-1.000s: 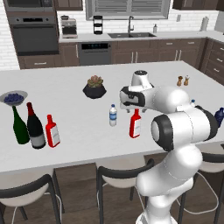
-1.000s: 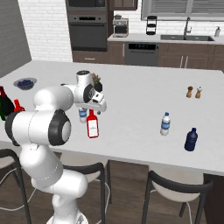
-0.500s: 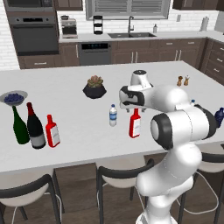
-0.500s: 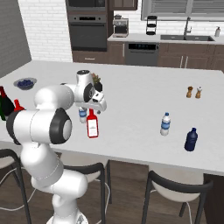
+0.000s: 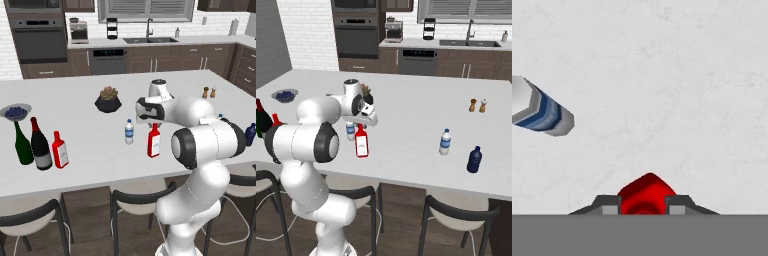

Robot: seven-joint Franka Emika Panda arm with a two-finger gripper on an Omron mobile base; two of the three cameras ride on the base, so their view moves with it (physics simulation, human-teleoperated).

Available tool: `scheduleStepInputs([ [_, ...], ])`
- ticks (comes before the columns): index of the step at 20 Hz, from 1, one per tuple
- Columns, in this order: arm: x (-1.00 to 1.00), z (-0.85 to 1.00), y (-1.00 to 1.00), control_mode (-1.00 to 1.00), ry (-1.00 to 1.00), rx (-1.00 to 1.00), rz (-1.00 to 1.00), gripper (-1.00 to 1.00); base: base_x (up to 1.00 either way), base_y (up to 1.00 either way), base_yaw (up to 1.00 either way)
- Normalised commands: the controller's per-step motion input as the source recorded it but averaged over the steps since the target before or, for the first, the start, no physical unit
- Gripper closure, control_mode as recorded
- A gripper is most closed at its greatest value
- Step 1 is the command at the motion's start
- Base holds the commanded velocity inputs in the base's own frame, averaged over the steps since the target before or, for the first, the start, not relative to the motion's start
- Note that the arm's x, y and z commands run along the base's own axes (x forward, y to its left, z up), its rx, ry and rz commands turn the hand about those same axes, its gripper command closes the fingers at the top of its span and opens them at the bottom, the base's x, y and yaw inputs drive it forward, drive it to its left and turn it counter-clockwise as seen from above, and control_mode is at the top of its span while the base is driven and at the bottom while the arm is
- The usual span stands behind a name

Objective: Move the plastic bottles in the middle to the plastics group, and the glass bottles in the middle to the glass group.

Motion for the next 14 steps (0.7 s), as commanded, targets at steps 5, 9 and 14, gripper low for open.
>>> scheduleStepInputs([
  [5,-0.41,0.09,0.00,-1.00,0.00,0.08,0.03,1.00,0.00,0.00,0.00],
  [9,-0.89,0.30,0.11,-1.00,0.00,0.12,0.09,1.00,0.00,0.00,0.00],
  [14,-0.77,0.20,0.51,-1.00,-0.07,0.01,0.20,1.00,0.00,0.00,0.00],
])
